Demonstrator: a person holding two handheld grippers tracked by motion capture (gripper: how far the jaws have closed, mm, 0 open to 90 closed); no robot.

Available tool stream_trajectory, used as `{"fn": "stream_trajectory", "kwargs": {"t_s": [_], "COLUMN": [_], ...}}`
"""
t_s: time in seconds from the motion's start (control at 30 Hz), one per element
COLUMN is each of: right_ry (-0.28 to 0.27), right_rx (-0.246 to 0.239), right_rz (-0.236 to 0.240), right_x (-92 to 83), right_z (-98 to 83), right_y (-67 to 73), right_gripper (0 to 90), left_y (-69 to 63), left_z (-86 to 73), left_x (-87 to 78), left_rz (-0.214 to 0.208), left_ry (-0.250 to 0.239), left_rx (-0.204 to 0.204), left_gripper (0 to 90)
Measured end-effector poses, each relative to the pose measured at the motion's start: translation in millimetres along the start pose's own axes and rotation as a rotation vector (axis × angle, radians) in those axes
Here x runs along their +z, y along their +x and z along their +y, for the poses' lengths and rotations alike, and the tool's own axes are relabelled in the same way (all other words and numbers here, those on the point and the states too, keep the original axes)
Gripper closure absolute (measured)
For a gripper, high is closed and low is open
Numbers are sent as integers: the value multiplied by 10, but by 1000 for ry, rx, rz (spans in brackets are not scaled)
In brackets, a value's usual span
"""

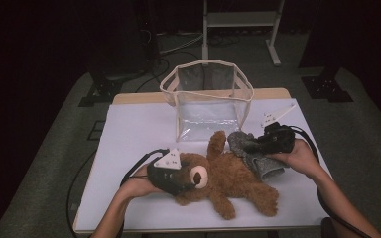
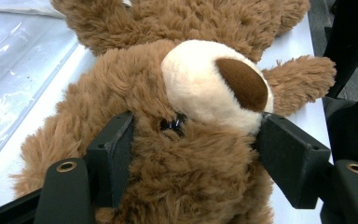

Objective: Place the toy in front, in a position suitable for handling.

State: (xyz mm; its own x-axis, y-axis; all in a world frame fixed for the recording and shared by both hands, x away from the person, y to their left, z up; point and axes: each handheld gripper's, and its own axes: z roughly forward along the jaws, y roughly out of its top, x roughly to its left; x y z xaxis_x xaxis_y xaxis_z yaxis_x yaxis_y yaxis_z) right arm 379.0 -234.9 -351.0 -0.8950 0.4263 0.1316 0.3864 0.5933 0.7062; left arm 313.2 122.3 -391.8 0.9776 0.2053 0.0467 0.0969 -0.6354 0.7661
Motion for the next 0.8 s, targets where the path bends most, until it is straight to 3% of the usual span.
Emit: {"fn": "stream_trajectory", "kwargs": {"t_s": [0.23,0.43,0.5,0.6,0.8], "right_ry": [-5,38,55,59,17], "right_rx": [-54,-97,-101,-56,30], "right_rz": [35,71,70,63,30], "right_x": [225,514,560,525,216], "right_z": [351,549,529,410,6], "right_y": [52,98,82,0,-166], "right_gripper": [740,740,740,741,741], "left_y": [-34,-48,-47,-45,-39], "left_z": [-1,-1,-6,-8,-2], "left_x": [-6,-13,-17,-18,-14], "left_rz": [3,0,-1,-3,1], "left_ry": [6,18,18,17,14], "left_rx": [11,29,29,28,28], "left_gripper": [299,298,298,299,300]}}
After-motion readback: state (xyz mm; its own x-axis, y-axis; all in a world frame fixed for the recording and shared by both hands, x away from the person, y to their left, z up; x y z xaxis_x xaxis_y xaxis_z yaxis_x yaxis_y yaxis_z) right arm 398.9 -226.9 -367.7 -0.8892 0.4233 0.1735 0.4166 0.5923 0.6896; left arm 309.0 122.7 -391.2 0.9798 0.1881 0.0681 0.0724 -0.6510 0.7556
